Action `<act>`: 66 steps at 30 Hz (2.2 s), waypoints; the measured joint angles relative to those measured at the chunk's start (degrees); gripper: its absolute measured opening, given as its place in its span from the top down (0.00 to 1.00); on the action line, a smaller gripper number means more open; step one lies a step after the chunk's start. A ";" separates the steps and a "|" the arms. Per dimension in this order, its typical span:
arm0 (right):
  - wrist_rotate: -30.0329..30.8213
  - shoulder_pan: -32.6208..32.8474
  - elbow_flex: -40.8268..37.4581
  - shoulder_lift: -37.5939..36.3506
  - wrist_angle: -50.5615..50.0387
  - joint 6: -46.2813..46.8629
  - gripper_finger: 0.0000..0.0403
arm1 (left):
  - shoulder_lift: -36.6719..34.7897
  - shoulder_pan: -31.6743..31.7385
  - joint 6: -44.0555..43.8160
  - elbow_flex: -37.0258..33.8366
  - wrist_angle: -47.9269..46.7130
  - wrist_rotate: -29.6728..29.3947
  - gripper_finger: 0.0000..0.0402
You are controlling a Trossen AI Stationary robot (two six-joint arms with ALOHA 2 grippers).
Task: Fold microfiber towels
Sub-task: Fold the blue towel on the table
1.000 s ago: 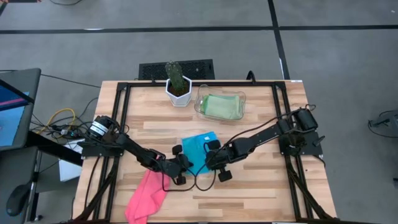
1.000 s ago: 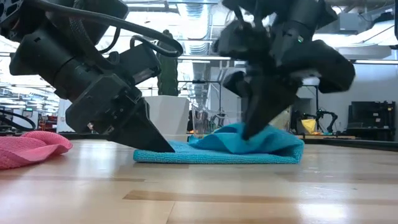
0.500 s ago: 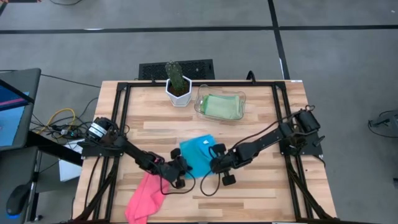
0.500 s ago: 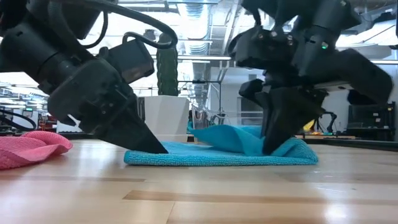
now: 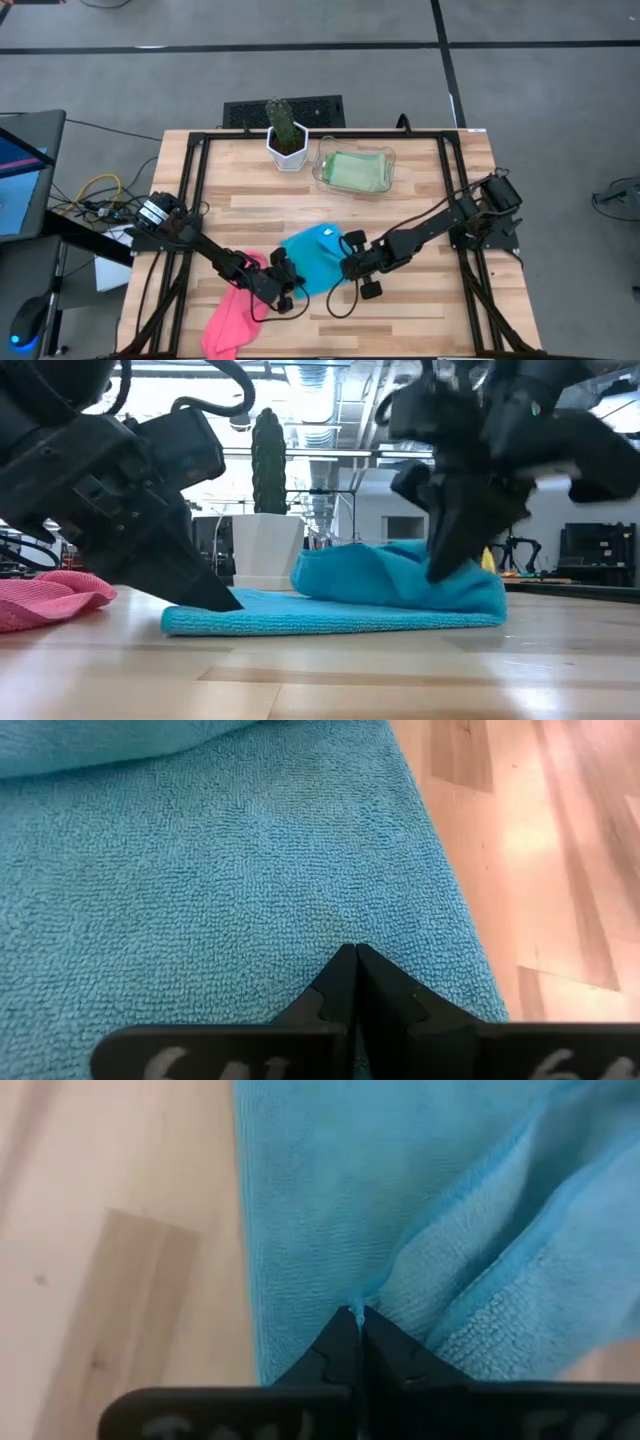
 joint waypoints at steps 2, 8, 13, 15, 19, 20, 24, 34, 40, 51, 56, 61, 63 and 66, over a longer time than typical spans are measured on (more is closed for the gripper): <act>0.02 0.00 0.02 -1.41 0.94 -0.57 0.95 | 0.01 -0.49 -0.98 0.00 0.01 -0.11 1.00; 2.12 0.00 0.04 -2.55 1.21 -1.80 0.94 | 0.05 -1.02 -1.86 -0.04 0.36 -0.12 1.00; 10.00 -0.15 0.09 -5.62 -7.19 0.76 0.96 | 0.01 -2.93 -3.59 0.00 -0.61 1.10 1.00; 11.47 -0.15 -0.08 -7.30 -11.05 4.17 0.96 | 0.01 -3.18 -3.74 0.00 -0.61 1.05 1.00; 13.36 0.77 -4.31 -9.98 -11.91 13.94 0.93 | 0.03 -3.34 -4.15 0.00 -0.59 0.42 1.00; 13.35 1.30 -5.60 -10.23 -11.48 16.74 0.92 | 0.03 -3.36 -4.17 0.00 -0.59 0.43 1.00; 13.38 4.69 -10.86 -9.96 -6.73 24.77 0.92 | 0.03 -3.36 -3.94 -0.02 -0.15 0.24 1.00; 13.62 11.92 -15.85 -12.68 -3.83 35.89 0.86 | 0.12 -3.36 -3.68 -0.04 0.54 -0.02 1.00; 14.12 17.61 -15.76 -18.58 -4.60 41.05 0.73 | 0.12 -3.23 -2.86 -0.04 0.63 -0.32 1.00; 31.07 24.61 -15.74 -20.08 -4.40 44.40 0.60 | -0.01 -3.18 -1.83 -0.13 2.00 -0.64 1.00; 36.29 23.63 -18.02 -17.92 14.19 29.37 0.60 | -3.04 -3.14 3.13 -0.40 6.28 -0.72 1.00; 36.16 24.30 -24.28 -11.53 32.65 28.48 0.68 | -5.98 -3.14 6.75 -0.23 6.60 -3.97 1.00; 35.89 25.14 -26.42 -7.83 37.63 29.56 0.72 | -6.57 -2.70 7.92 -0.24 7.29 -4.64 1.00; 35.27 26.12 -27.97 -2.50 39.28 35.80 0.77 | -6.44 -1.63 8.77 -0.13 7.78 -5.44 1.00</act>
